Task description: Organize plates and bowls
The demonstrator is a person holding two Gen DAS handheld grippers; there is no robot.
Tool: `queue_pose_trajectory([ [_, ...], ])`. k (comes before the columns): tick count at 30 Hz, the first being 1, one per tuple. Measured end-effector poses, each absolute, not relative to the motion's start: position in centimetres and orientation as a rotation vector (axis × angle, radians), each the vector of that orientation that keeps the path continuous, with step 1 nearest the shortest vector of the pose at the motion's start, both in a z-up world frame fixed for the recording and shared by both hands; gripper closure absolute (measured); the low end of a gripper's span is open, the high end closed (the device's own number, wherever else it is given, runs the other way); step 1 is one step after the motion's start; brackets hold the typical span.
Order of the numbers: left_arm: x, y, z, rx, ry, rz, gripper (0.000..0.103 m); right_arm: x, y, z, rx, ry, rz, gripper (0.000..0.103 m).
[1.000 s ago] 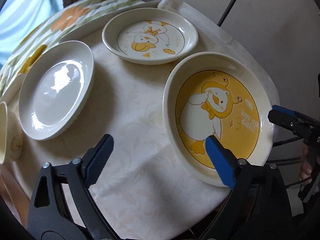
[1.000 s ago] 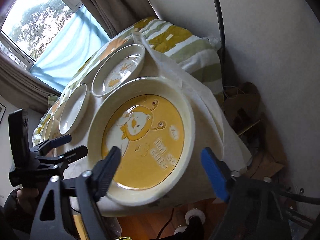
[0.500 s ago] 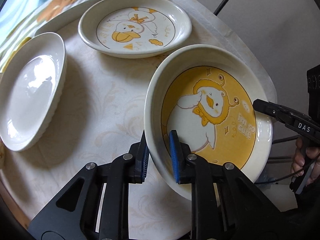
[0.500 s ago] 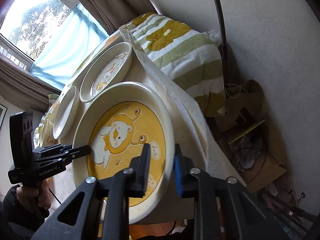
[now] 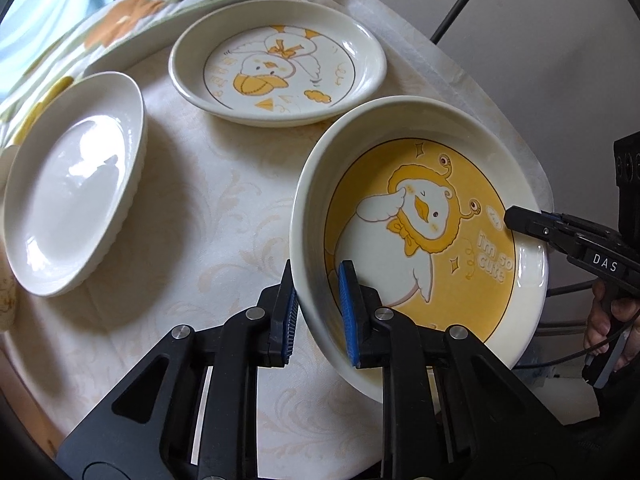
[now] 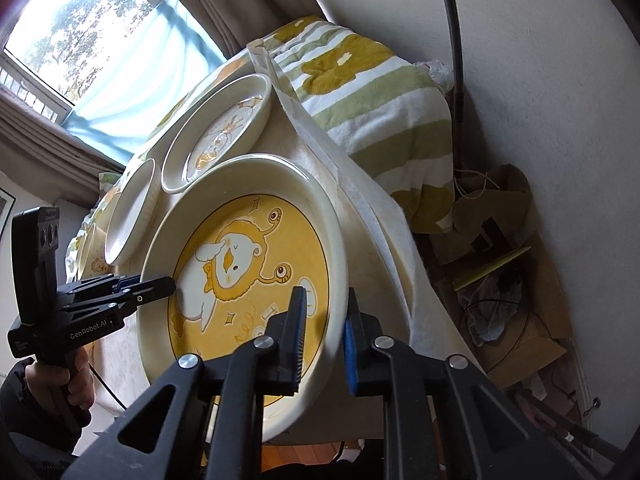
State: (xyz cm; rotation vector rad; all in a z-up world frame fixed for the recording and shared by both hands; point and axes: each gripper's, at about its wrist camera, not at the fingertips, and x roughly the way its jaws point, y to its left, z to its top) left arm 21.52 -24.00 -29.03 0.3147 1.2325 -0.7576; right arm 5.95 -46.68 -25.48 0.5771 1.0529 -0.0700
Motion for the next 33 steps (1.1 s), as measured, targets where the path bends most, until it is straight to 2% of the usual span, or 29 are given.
queue_pose_trajectory([
  [11,20.0,-19.7,-24.6,0.214,1.181,-0.666,0.086,7.6,-45.0,-22.0,0.492,1.038,0.022,0.087],
  [20,18.3,-9.6,-21.1,0.061,1.147,-0.443,0.086,12.0,-37.8,-19.0,0.372,1.079,0.238,0.087],
  [26,17.2,-2.0,-21.8,-0.012,1.162,-0.309,0.086,14.5,-30.7,-20.0,0.315,1.134,0.381,0.087],
  [33,16.6,5.2,-25.0,-0.08,1.227,-0.224,0.086,15.3,-22.6,-22.9,0.293,1.21,0.46,0.087],
])
